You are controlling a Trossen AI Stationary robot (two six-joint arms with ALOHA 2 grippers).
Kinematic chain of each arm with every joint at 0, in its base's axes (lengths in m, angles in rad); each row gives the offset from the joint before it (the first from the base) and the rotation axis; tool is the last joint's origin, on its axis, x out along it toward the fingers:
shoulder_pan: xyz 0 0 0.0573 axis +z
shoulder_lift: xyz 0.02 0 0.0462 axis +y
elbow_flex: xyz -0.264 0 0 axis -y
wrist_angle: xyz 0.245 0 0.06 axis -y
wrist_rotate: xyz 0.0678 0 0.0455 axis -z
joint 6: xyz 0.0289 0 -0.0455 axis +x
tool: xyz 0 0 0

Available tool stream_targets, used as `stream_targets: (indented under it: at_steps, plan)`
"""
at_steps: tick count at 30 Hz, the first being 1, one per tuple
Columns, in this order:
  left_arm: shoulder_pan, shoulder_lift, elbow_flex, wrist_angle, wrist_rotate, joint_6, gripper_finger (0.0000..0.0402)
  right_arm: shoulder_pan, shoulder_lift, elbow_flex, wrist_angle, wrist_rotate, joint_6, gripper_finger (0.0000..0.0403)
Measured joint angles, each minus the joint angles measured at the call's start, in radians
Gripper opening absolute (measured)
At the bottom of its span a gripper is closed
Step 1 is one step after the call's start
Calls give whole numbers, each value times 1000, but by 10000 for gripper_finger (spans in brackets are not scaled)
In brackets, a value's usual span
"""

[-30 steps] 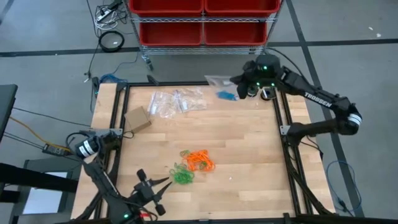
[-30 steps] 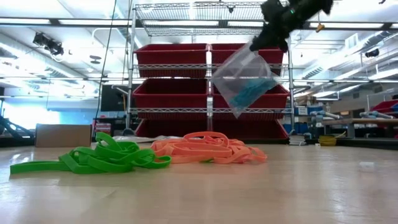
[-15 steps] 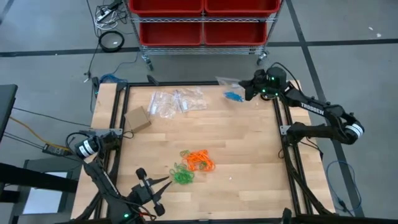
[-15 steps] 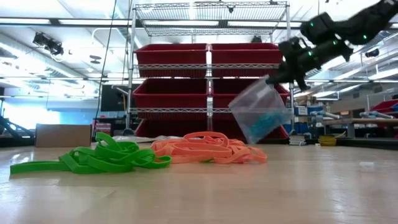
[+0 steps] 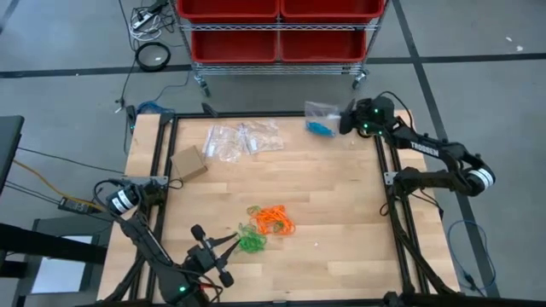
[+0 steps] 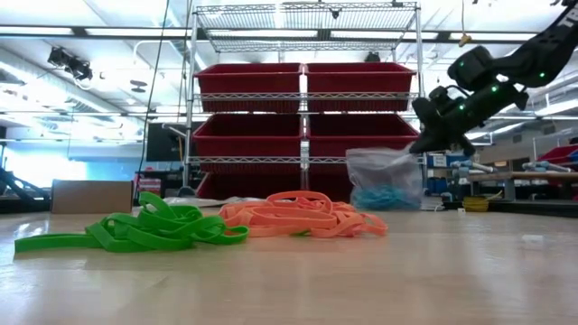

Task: Sort rubber bands
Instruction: Close the transparent zip bag

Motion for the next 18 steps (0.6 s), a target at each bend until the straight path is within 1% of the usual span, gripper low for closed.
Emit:
stream_targets:
  at_steps: [4, 9, 11, 13, 15, 16, 18]
  plan:
    - [0, 0, 17, 1, 31, -1, 90, 14, -13, 0, -65, 12, -4, 0]
    - [0, 0, 33, -10, 33, 8, 90, 37, -39, 0, -254, 33, 38, 0]
    - [0, 0, 43, -11, 34, 25, 90, 61, -71, 0, -328, 104, 38, 0]
    - [0, -1, 50, -11, 44, 44, 90, 94, -113, 0, -384, 225, 37, 0]
    - [0, -1, 57, -11, 59, 63, 90, 127, -164, 0, -409, 319, 33, 0]
    - [0, -1, 61, -12, 71, 71, 90, 142, -194, 0, -415, 354, 33, 0]
    - [0, -1, 66, -16, 83, 75, 90, 165, -255, 0, -426, 390, 42, 0]
